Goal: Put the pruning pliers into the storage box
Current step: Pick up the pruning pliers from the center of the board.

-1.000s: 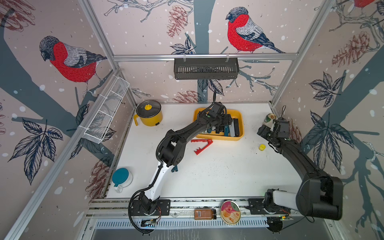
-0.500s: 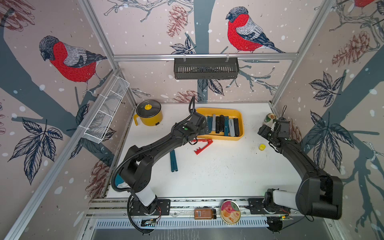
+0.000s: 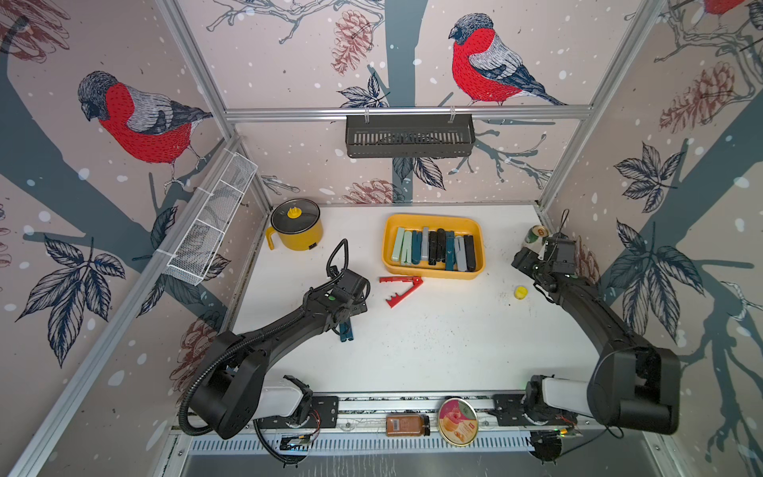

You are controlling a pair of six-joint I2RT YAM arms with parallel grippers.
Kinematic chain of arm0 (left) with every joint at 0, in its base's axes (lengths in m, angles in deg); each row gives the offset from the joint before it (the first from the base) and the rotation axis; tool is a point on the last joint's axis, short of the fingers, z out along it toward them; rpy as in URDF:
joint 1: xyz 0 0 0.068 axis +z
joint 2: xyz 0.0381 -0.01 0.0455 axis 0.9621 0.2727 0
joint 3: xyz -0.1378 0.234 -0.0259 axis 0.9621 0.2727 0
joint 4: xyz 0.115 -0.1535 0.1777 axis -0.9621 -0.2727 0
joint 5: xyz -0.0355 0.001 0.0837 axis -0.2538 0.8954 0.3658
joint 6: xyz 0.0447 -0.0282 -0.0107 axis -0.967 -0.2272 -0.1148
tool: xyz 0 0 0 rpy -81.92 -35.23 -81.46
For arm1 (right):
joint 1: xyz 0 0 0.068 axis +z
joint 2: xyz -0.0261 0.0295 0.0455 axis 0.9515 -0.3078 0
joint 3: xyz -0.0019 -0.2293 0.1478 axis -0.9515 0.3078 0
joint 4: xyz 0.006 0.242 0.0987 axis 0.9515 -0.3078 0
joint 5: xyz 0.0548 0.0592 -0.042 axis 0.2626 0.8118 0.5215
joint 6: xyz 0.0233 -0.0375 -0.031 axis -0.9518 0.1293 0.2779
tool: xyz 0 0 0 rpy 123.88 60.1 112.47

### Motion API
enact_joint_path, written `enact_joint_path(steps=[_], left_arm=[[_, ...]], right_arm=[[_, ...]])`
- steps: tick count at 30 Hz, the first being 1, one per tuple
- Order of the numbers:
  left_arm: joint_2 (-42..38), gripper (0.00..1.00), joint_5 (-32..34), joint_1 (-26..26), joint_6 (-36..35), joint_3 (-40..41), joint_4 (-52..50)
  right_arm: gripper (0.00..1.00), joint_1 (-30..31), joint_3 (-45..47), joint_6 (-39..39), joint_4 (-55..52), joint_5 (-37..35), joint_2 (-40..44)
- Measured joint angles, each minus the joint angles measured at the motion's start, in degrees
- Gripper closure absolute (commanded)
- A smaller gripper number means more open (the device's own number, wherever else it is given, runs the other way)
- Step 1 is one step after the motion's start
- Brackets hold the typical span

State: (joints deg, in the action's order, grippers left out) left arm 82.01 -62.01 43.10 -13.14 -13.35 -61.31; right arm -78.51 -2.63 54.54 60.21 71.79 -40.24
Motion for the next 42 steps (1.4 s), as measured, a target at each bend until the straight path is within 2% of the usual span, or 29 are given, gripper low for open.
enact_joint_path(steps=[9, 17, 30, 37, 42], left_arm=[[3.4, 0.21, -4.0, 2.4, 0.5, 4.8, 4.5], [3.7, 0.48, -4.8, 2.8, 0.0, 5.0, 7.0], [1.2, 0.69, -9.3, 2.8, -0.4, 5.2, 7.3], [-0.3, 0.84, -10.2, 2.8, -0.6, 2.7, 6.3], [-2.2, 0.87, -10.1, 2.8, -2.5, -5.4, 3.8]], right_arm=[[0.15, 0.0, -0.1, 1.0, 0.0, 0.0, 0.0], [0.15, 0.0, -0.1, 1.1, -0.1, 0.0, 0.0], [0.15, 0.0, -0.1, 1.1, -0.1, 0.0, -0.1], [0.15, 0.0, -0.1, 1.1, 0.0, -0.1, -0.4], [0.15, 0.0, -0.1, 1.0, 0.0, -0.2, -0.4]])
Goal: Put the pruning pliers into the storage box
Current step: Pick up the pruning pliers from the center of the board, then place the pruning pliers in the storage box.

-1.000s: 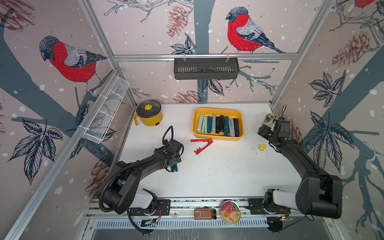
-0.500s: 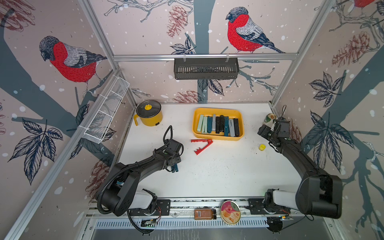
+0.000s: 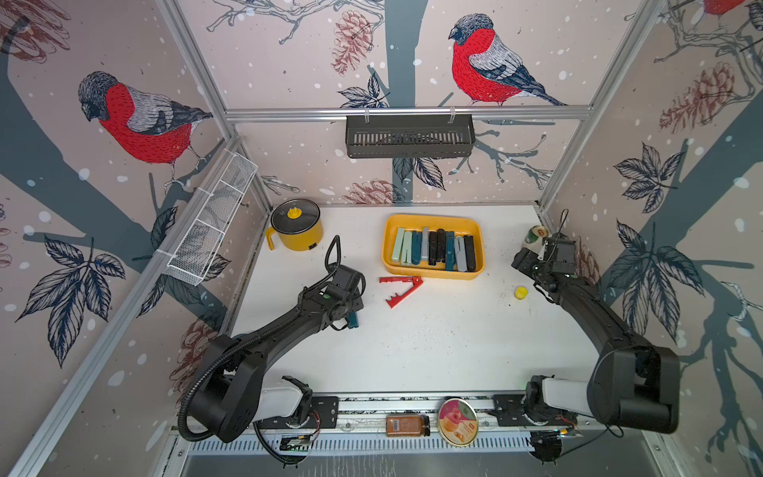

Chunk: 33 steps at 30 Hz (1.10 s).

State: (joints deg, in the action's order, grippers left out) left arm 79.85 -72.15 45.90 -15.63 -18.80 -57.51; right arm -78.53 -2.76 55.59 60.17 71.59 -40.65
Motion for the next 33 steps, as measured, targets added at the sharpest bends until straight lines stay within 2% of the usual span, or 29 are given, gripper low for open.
enact_joint_path(steps=[4, 9, 16, 23, 27, 33], left_arm=[[1.5, 0.88, -0.1, 0.0, -4.7, -9.7, 0.5], [10.4, 0.89, -3.0, 0.0, -11.9, -22.8, 2.2], [33.2, 0.92, -12.1, -0.3, -18.6, -49.3, -0.5], [53.9, 0.92, -15.0, -2.4, -22.0, -72.2, -8.5], [61.1, 0.91, -14.3, -2.6, -22.4, -79.9, -12.2], [64.8, 0.86, -12.2, -2.5, -22.4, -81.3, -15.5]], right_arm=[[0.16, 0.0, 0.0, 0.0, 0.0, 0.0, -0.3], [0.16, 0.1, 0.0, -0.1, 0.0, 0.0, -0.3], [0.15, 0.3, -0.1, -0.2, 0.0, 0.1, 0.0], [0.15, 0.4, -0.4, -0.5, -0.1, -0.1, 0.3], [0.15, 0.4, -0.5, -0.5, -0.4, -0.6, 0.5], [0.15, 0.4, -0.5, -0.5, -0.9, -0.9, 0.5]])
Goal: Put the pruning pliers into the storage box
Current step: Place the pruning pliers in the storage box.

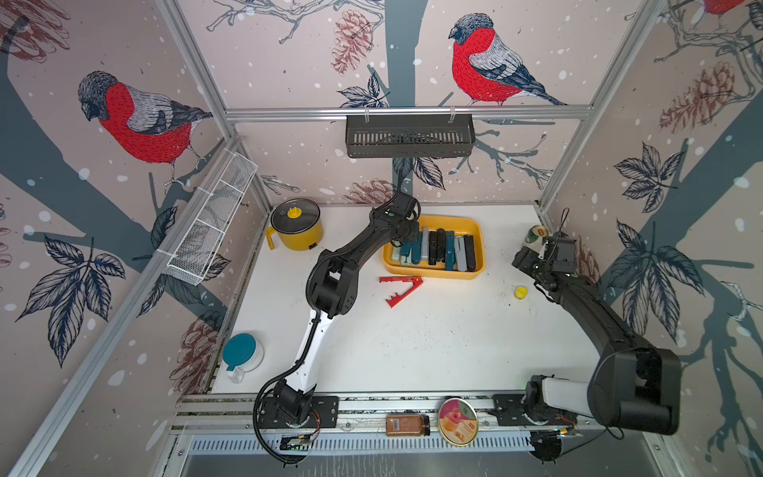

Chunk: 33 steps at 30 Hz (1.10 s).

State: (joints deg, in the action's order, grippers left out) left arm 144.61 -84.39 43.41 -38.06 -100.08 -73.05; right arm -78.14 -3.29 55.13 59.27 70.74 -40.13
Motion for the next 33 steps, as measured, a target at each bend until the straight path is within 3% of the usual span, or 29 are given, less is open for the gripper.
enact_joint_path(steps=[3, 7, 13, 16, 25, 33], left_arm=[[1.0, 0.79, -0.1, 0.0, 0.0, -0.1, -0.3], [1.9, 0.62, -0.4, 0.0, 0.0, -0.1, -0.6], [2.9, 0.54, -1.3, 0.0, 0.1, -0.3, -0.6], [3.1, 0.56, -1.3, 0.0, 0.1, -0.3, -0.7], [2.3, 0.86, -1.8, 0.0, 0.6, 0.2, -0.5], [-0.2, 0.88, -2.7, 0.0, 1.6, 1.8, 0.0]], right_arm=[[0.15, 0.0, 0.0, -0.6, 0.0, 0.0, -0.2], [0.15, 0.0, -0.1, -0.8, 0.0, 0.0, -0.3], [0.15, 0.0, -0.2, -0.8, -0.2, 0.0, -0.3], [0.15, 0.0, -0.2, -0.8, -0.2, 0.0, -0.3], [0.15, 0.0, -0.4, -0.8, -0.4, 0.0, -0.3], [0.15, 0.0, -0.4, -0.8, -0.4, -0.1, -0.3]])
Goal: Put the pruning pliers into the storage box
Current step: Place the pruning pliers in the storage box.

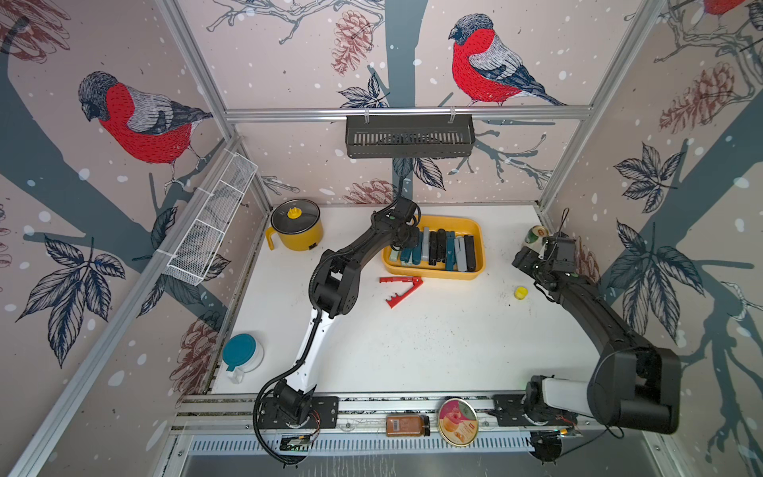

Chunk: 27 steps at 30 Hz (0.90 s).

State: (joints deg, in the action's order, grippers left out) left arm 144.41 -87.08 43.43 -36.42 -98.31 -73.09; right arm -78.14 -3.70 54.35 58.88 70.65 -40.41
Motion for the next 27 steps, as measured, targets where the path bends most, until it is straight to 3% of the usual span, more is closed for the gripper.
enact_joint_path(steps=[17, 27], left_arm=[[-2.3, 0.86, 2.6, 1.7, 1.8, 4.5, 1.3], [-1.9, 0.86, -5.7, -1.3, 5.3, 2.1, 6.7]], right_arm=[[0.15, -0.1, 0.7, 0.0, -0.1, -0.3, 0.1], [0.15, -0.1, 0.7, 0.0, -0.1, -0.3, 0.1]])
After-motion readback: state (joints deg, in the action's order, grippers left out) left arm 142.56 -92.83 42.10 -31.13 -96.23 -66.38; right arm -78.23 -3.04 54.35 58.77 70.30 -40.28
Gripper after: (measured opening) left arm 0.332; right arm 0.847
